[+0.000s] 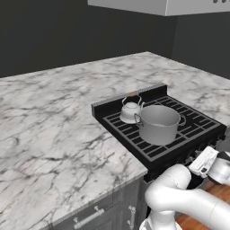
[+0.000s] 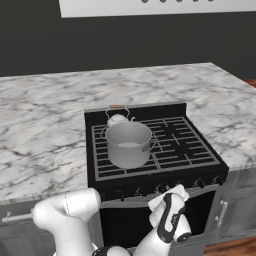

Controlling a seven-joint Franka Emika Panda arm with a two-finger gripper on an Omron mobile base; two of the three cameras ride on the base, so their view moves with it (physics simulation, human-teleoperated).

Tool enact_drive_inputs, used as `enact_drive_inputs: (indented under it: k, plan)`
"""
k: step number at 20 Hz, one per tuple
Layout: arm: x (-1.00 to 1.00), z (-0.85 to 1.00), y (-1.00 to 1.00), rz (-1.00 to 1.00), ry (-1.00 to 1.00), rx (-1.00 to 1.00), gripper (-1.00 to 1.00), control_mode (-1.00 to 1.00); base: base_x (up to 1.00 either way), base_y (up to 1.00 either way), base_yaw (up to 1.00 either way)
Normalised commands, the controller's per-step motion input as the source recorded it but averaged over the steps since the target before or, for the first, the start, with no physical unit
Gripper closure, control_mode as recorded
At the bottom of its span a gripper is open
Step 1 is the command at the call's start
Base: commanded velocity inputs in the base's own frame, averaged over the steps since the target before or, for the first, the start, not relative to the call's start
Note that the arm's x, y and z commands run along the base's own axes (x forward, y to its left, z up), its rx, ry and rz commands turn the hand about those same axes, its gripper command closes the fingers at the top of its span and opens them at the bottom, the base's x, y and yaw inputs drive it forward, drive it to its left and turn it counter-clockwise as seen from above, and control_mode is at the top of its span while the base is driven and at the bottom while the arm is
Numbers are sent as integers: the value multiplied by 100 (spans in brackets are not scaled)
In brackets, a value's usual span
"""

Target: Pick the kettle from the cabinet and place it on a stove burner. Then pick the pot from the counter and place it on another stove burner. Finally, turn both burners on.

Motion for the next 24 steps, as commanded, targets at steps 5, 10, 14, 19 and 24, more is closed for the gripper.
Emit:
enact_drive_inputs:
  k: [5, 10, 14, 19, 24]
  plan:
    - [-1, 12, -10, 4, -3, -18, 100, -100, 0, 0, 0]
    - [-3, 11, -14, 4, -6, -19, 100, -100, 0, 0, 0]
    - [-12, 10, -15, 3, -9, -20, 100, -100, 0, 0, 0]
    - [-17, 7, -17, 2, -10, -18, 100, -100, 0, 0, 0]
    - [-15, 6, -14, 2, -8, -18, 100, -100, 0, 0, 0]
